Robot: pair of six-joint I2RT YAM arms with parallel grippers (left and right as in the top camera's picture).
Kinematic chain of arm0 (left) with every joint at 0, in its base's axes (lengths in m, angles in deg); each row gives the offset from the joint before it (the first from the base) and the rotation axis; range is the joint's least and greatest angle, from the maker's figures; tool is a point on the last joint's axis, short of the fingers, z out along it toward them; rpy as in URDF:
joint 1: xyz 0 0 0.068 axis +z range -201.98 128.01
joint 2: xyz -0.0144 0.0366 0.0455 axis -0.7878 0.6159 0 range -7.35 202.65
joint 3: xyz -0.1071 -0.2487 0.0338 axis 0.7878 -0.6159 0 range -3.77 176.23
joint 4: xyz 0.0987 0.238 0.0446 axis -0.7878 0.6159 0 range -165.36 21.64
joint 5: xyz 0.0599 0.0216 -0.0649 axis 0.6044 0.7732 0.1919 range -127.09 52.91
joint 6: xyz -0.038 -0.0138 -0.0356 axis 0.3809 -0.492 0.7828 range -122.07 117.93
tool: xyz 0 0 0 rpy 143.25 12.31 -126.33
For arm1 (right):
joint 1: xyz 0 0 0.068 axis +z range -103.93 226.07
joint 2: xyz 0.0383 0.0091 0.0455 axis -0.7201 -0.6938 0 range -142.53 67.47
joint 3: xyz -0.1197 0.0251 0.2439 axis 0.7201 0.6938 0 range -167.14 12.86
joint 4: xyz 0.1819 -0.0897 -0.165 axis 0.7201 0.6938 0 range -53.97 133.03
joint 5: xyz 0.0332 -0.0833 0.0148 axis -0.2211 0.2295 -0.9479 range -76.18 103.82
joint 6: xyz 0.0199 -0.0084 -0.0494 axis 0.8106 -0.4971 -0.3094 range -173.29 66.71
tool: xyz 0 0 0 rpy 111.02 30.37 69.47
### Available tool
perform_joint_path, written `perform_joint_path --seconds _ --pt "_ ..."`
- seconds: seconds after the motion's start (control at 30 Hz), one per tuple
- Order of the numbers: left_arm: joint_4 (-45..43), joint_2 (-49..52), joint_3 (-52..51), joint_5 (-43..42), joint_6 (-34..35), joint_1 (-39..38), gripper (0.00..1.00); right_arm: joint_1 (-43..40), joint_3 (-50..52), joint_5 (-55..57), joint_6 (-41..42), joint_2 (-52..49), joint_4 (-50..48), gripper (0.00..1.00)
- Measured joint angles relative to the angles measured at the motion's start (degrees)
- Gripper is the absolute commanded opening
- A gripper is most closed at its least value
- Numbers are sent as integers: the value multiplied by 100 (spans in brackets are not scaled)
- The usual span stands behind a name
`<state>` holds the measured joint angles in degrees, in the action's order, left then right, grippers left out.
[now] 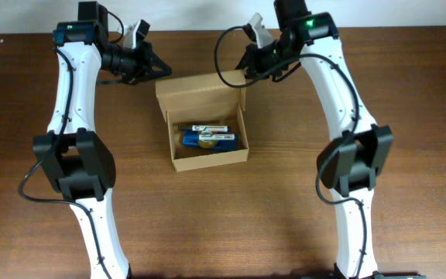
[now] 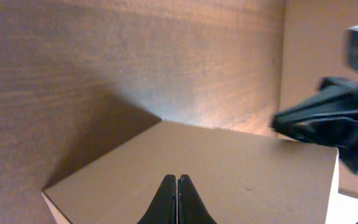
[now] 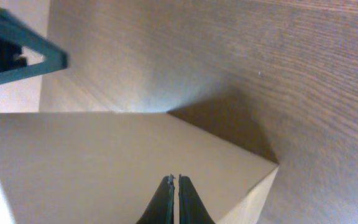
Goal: Pack container
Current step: 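Swing the lid forward and down over the box with both grippers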
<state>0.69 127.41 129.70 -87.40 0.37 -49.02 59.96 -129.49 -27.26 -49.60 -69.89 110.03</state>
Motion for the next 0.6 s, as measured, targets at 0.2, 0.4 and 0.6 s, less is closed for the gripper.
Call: perform_joint_path --seconds 0.2,0.4,0.6 --pt "621 -166 2 330 -356 -170 2 195 -39 498 -280 393 662 4" --pt "1263 -240 7 761 -680 -372 2 531 -37 1078 -505 413 1207 4" --pt "1711 -247 7 1333 -951 -474 2 1012 -37 1891 -573 435 1674 4"
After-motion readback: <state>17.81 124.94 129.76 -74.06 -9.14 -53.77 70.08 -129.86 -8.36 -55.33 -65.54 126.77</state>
